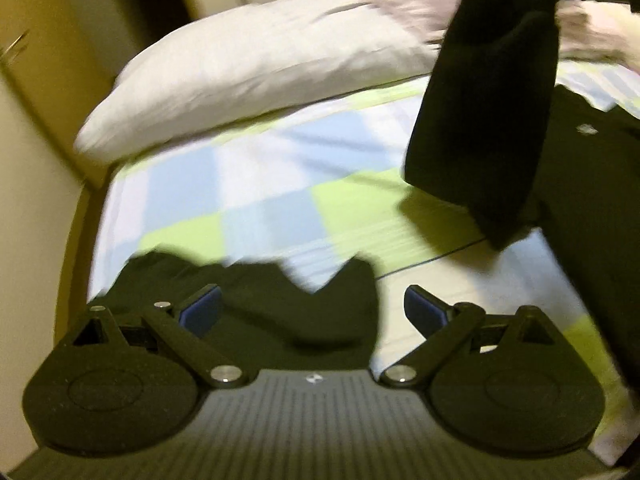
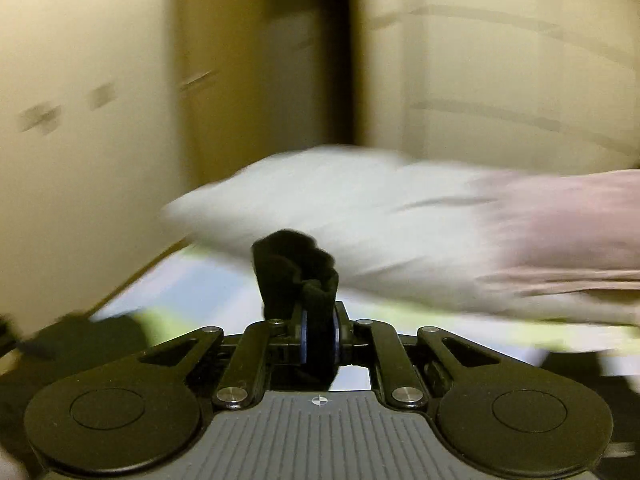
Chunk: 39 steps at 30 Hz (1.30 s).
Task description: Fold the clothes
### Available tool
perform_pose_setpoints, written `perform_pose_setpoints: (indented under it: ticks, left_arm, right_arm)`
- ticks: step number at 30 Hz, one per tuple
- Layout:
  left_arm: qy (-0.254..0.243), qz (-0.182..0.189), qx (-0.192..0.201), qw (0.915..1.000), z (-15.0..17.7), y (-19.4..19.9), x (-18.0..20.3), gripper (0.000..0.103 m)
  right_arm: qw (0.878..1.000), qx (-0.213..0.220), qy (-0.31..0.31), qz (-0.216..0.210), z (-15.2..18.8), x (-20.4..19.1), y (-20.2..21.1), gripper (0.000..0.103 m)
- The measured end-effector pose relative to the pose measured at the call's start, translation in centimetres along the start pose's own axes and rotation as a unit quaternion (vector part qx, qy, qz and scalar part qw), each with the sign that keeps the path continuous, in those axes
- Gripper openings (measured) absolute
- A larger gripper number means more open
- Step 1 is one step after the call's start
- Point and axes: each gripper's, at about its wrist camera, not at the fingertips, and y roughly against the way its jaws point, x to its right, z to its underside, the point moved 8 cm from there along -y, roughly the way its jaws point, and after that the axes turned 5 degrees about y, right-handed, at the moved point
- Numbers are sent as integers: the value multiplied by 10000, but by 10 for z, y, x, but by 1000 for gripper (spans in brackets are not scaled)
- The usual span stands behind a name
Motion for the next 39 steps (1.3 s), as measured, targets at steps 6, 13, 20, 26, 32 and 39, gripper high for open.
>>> perform_pose_setpoints:
  ticks: [6,13,20,26,32,39]
  left_arm:
    - [-432,325,-1,9985,-33,-7,118,95]
    - [-431,279,-542,9972,-36,-13,239,95]
    - [-555,440,-745,9947,-55,-21,313,95]
    - [-866,689,-813,9905,-64,-45,343,95]
    - [-1096,956,-774,9863,-68,-65,357,95]
    - [-1480,1192,-598,9800,-87,-80,393,95]
  right_arm:
    - [9834,-216,-1314,1235,79,218,39,10]
    - [9661,-1229,-2137,771,197,334,7,10]
    - [9696,-974,-2160,606,209,400,32,10]
    - [9545,-1796,-2299,619,269,428,23,12]
    - [9352,-1810,-2840,1091,277,452,61,72]
    - [9133,-1735,-3201,1825,284,496,149,72]
